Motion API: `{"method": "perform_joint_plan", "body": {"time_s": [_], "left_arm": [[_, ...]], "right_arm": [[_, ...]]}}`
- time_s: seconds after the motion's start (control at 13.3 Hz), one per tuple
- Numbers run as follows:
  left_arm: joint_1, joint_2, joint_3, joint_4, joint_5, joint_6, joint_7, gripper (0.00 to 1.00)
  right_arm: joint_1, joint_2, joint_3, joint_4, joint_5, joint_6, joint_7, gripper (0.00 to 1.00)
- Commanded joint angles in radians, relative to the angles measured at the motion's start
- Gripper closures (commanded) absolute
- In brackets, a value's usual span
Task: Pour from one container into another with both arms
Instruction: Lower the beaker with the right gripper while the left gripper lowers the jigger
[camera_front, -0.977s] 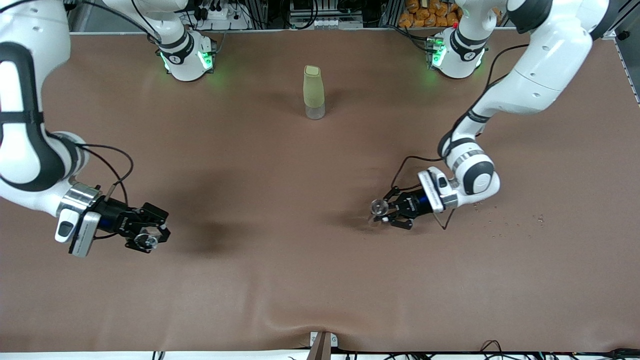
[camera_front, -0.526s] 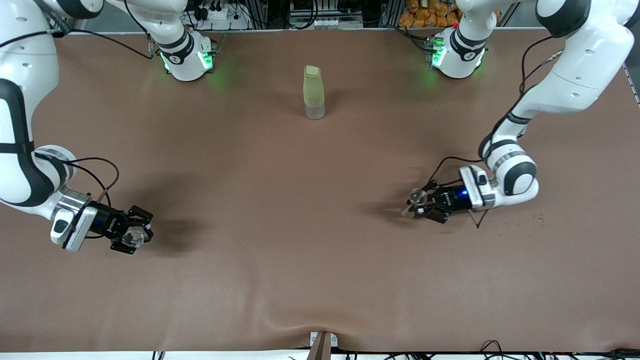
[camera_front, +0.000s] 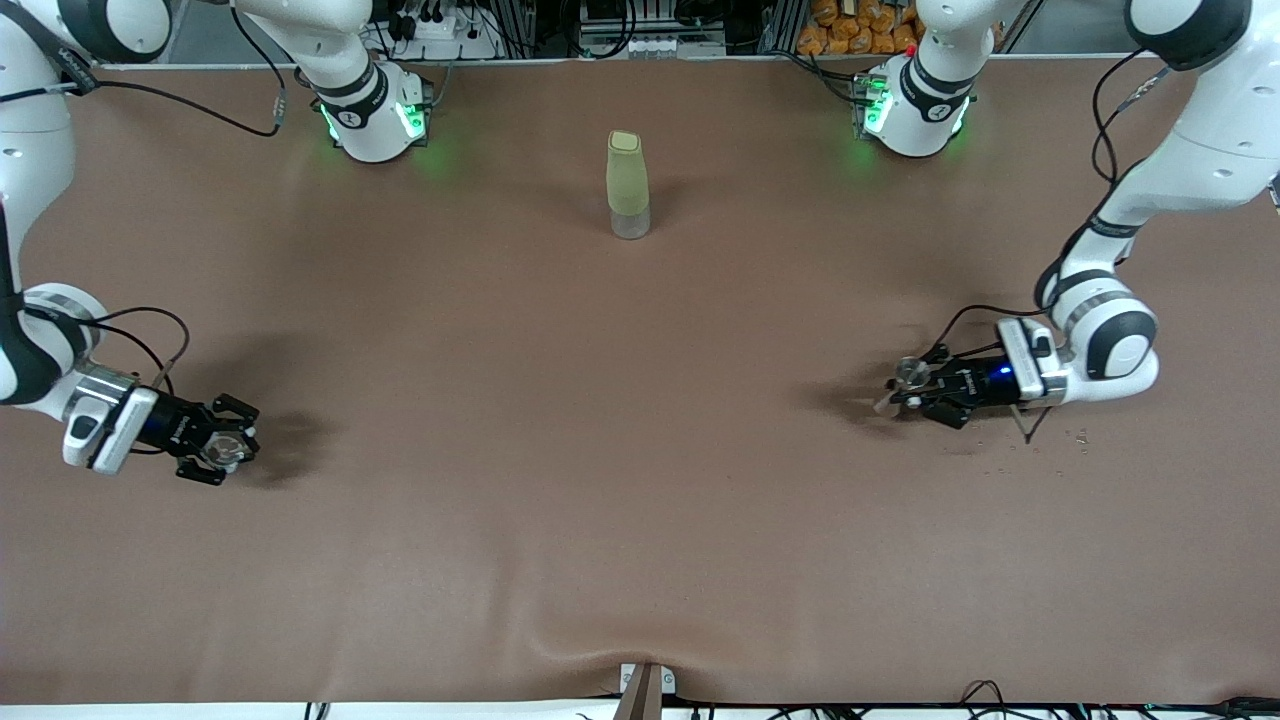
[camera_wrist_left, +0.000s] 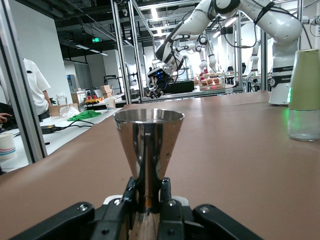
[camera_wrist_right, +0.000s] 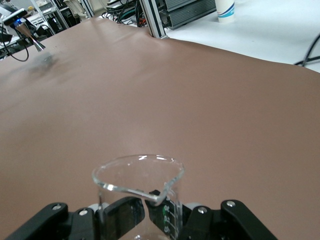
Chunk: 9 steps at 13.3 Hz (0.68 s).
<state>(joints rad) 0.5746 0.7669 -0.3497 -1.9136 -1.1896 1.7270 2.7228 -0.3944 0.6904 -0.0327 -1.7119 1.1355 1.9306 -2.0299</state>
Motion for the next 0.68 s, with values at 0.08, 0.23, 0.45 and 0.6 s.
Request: {"method": "perform_joint_plan", "body": {"time_s": [0.08, 0.23, 0.45, 0.6], "left_arm": [[0.109, 0.012, -0.015, -0.005, 0.096, -0.046, -0.017, 1.00], [0.137, 0.023, 0.001, 0.001, 0.120, -0.047, -0.021, 1.00], [0.137, 0.037, 0.049, 0.002, 0.120, -0.069, -0.024, 1.00], [0.137, 0.043, 0.077, 0.002, 0.120, -0.081, -0.061, 1.00]], "right_arm": [[-0.067, 0.086, 0.022, 0.075, -0.020, -0.041, -0.116, 1.00], [-0.089, 0.142, 0.024, 0.135, -0.014, -0.125, -0.177, 1.00], [-0.112, 0.221, 0.025, 0.224, -0.010, -0.219, -0.254, 1.00], [-0.118, 0.254, 0.027, 0.241, -0.007, -0.220, -0.355, 1.00]]}}
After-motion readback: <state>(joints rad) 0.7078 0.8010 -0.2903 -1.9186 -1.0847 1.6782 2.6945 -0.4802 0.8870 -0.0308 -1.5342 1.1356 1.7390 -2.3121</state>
